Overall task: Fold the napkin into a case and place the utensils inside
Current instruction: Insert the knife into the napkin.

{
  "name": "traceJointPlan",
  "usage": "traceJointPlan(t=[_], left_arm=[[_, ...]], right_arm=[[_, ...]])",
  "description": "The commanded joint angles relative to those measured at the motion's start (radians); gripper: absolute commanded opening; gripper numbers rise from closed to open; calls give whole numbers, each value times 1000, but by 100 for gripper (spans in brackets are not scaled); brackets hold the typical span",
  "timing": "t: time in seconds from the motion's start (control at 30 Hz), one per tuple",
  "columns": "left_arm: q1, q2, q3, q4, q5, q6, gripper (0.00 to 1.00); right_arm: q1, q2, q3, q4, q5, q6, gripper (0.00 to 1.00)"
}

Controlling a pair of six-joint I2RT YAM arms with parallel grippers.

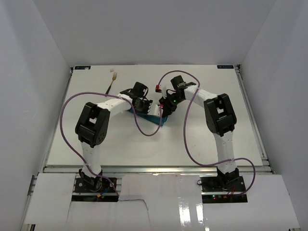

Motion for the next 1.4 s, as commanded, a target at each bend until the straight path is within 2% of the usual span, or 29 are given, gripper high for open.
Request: traceJointPlan(t=[0.0, 0.63, 0.87, 1.37], left_arm=[[-10, 10, 37, -9, 88, 53, 0], [-13, 65, 95, -38, 238, 217, 0], [-19, 83, 112, -54, 256, 202, 0], [-28, 109, 159, -141, 321, 297, 0]], right_arm=[[-2, 14, 46, -19, -40, -21, 40], [1, 25, 49, -31, -61, -31, 40], [0, 22, 50, -30, -73, -36, 40], [0, 40, 55, -30, -75, -38, 41]])
